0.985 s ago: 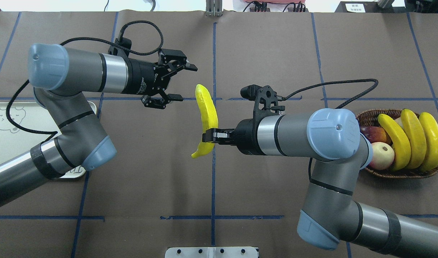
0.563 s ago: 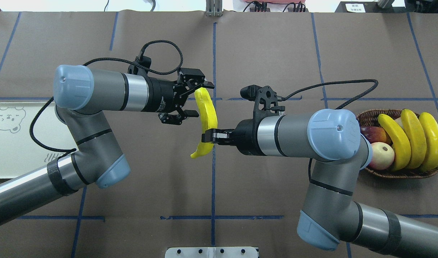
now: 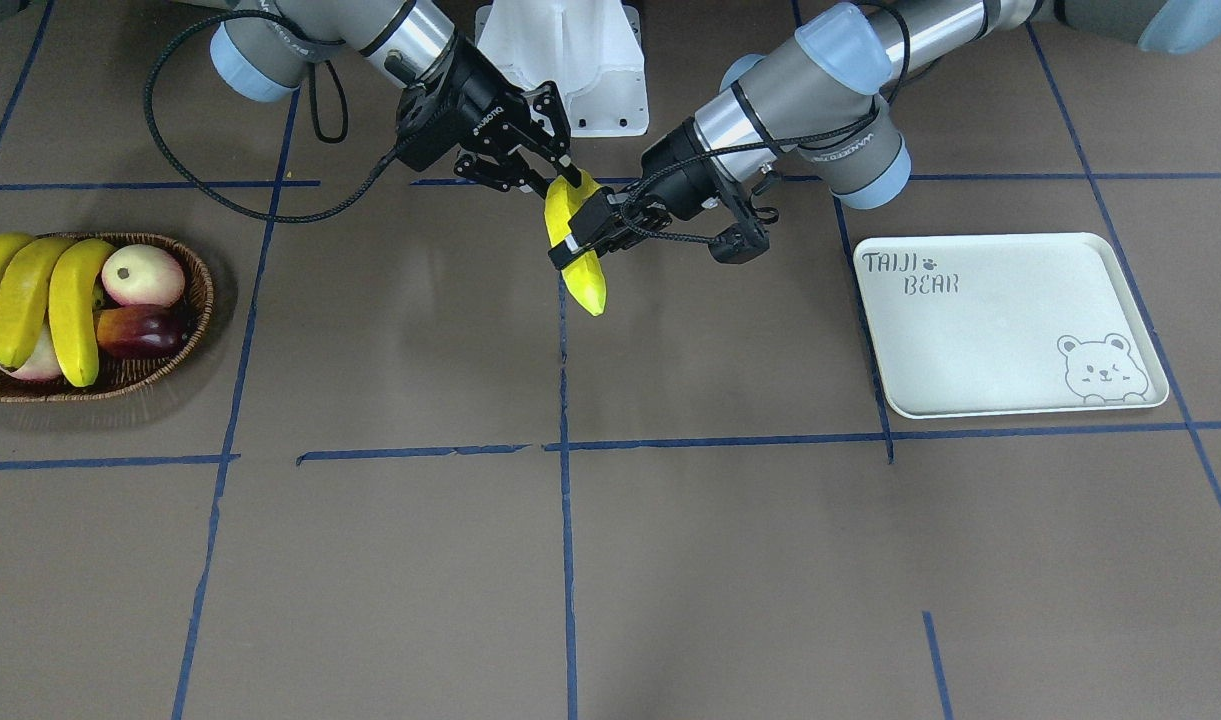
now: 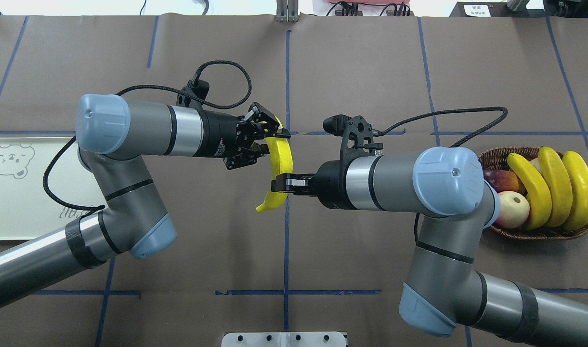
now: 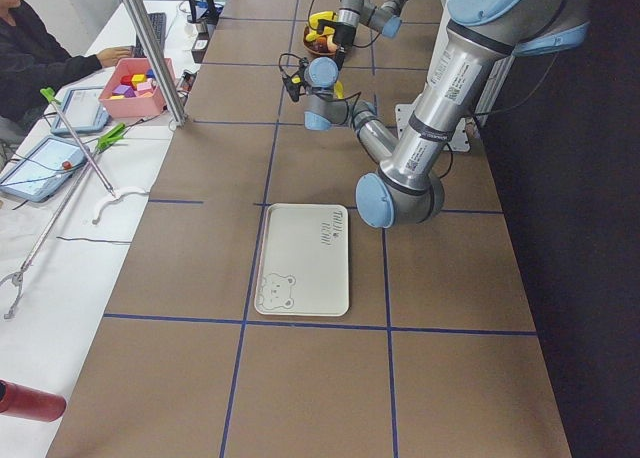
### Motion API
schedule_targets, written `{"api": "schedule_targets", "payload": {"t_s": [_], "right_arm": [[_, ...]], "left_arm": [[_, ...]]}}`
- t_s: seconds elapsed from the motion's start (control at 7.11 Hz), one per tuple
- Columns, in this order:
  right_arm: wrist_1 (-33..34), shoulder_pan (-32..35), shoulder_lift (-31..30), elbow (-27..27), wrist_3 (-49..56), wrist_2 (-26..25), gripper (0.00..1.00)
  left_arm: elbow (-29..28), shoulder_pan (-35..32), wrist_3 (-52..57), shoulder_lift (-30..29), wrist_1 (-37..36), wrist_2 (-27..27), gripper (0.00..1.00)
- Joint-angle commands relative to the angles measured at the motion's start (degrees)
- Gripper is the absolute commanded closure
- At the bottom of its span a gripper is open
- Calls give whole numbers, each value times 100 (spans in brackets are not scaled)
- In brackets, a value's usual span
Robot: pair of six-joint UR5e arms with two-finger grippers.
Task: Transfer all bananas from basket to plate
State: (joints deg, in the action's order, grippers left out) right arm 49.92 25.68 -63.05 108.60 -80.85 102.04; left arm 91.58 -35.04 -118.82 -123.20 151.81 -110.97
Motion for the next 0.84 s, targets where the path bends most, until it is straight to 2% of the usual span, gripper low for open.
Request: {"api": "schedule_targets", "payload": {"t_s": [0.0,0.42,0.7], "right_arm": [[0,-10,3,3,-123,0,1],[-9,-10,12,47,-291,9,0],[0,86,3,74,-273,26,0]], "left_arm": [[1,-2,122,7,-11,-12,100],[-8,-20,140,15,-29,-29,100],[9,-369,210,382,-220,-230,100]]}}
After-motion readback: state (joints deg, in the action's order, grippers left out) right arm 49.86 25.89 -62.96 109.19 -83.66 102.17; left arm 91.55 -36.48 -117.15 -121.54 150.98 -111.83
